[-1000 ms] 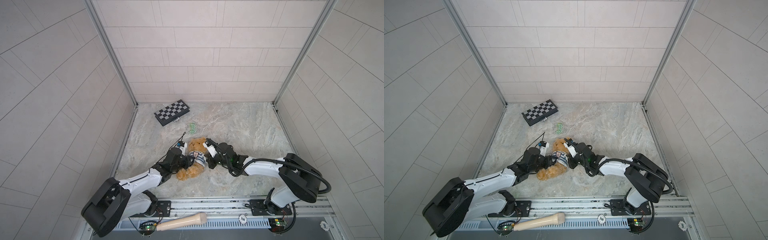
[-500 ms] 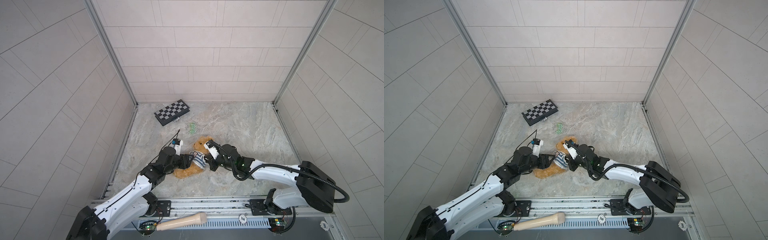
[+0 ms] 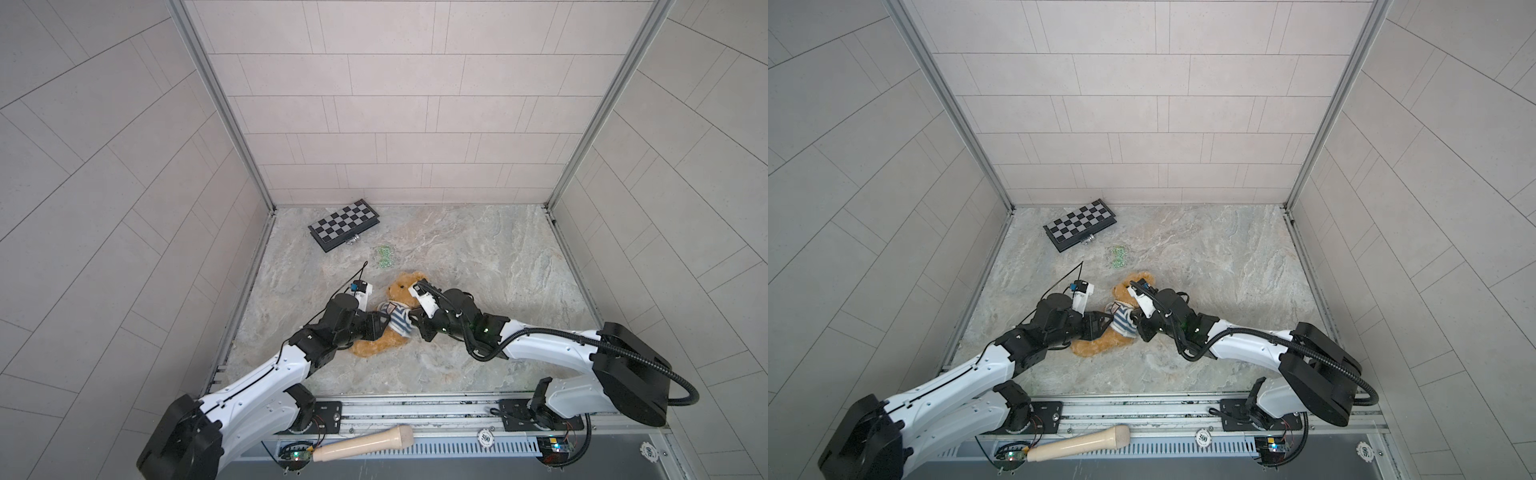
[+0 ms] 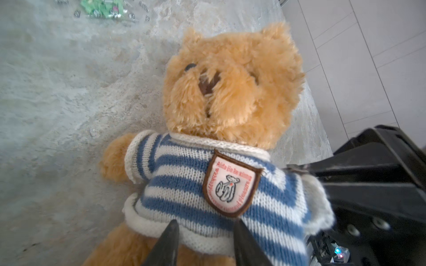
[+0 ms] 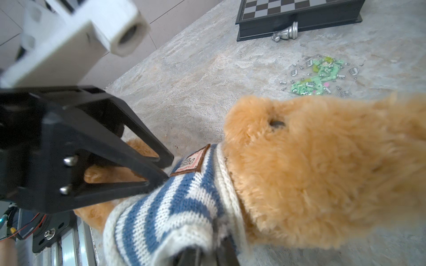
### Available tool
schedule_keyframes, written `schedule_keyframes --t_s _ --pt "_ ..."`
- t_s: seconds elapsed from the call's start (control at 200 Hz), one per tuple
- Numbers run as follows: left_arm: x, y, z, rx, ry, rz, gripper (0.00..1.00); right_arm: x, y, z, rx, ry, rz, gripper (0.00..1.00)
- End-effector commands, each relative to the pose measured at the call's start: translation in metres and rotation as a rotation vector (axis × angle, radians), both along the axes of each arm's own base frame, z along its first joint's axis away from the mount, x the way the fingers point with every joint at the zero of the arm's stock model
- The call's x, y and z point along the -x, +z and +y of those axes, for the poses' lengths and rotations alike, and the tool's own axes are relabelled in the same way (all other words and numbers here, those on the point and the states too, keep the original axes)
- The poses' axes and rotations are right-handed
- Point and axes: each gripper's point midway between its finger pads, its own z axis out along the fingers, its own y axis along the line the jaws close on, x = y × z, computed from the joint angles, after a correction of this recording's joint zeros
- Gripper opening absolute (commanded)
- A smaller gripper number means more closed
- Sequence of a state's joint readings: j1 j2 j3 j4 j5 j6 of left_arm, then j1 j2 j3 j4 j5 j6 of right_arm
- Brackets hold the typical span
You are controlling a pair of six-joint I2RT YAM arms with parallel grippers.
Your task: Dress the teddy bear
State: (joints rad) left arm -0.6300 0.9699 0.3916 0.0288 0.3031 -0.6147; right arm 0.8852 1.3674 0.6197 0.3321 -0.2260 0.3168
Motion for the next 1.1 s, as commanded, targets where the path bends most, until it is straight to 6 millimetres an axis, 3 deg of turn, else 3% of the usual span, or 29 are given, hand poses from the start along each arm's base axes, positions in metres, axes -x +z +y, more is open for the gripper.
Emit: schedule_keyframes --t_s 0.0,0.235,0.375,0.481,0.766,0.806,1.096 --pt "-0.005 -0.006 -0.004 0.012 0.015 -0.010 0.37 0.006 0.003 -0.009 0.006 0.005 -0.024 0.22" --pt "-0.005 -0.022 0.001 -0.040 0.020 0.010 0.28 0.013 -0.001 -0.040 0.115 -0.031 -0.060 0.27" --pt "-0.004 -0.026 0.003 -0.047 0.023 0.017 0.27 0.018 0.009 -0.054 0.149 -0.034 -0.087 0.25" --pt "-0.004 -0.028 0.002 -0.052 0.020 0.019 0.26 0.021 0.014 -0.057 0.167 -0.020 -0.096 0.18" --pt "-0.003 -0.032 0.003 -0.057 0.018 0.026 0.24 0.029 0.023 -0.038 0.135 0.079 -0.095 0.05" --pt "-0.003 -0.032 0.003 -0.058 0.018 0.026 0.24 0.025 0.035 -0.031 0.113 0.088 -0.113 0.04" --pt "-0.003 -0.030 0.002 -0.057 0.016 0.026 0.24 0.020 0.024 -0.014 0.150 0.145 -0.086 0.00"
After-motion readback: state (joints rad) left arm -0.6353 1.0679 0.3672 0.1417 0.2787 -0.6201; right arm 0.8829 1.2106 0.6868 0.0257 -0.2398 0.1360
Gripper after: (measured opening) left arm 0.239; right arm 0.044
